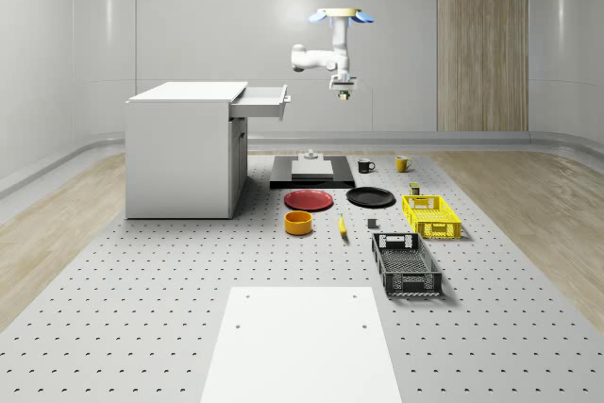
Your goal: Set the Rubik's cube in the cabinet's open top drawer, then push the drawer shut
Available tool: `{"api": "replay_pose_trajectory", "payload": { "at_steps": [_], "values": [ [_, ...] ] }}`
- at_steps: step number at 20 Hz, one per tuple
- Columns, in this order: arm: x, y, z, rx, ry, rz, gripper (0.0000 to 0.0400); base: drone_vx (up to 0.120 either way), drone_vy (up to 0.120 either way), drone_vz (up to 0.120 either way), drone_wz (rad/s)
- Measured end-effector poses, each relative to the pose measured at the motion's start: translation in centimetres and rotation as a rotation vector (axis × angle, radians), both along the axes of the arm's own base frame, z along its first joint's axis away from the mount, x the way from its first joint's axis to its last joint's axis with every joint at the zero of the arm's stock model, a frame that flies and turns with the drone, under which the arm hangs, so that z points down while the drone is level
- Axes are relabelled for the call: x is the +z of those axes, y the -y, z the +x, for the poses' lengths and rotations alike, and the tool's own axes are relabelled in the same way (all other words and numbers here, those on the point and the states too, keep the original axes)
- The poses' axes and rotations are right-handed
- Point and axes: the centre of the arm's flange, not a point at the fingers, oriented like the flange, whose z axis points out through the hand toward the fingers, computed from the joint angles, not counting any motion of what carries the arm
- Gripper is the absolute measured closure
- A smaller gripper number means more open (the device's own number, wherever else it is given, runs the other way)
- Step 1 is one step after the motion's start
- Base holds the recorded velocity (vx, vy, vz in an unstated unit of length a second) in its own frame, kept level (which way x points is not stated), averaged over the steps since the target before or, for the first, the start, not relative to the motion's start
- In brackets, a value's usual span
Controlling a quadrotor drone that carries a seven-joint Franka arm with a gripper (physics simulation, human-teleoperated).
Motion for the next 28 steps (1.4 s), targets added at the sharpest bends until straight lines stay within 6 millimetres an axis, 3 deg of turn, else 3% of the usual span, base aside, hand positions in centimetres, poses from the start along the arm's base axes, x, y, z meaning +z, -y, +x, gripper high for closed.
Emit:
{"api": "replay_pose_trajectory", "payload": {
  "at_steps": [16, 28],
  "values": [
    [0.00, 0.00, 0.00, 0.000, 0.000, 0.000, 0.0075, 0.000, -0.120, 0.120, 0.000],
    [0.00, 0.00, 0.00, 0.000, 0.000, 0.000, 0.0075, 0.000, -0.120, 0.000, 0.000]
  ]
}}
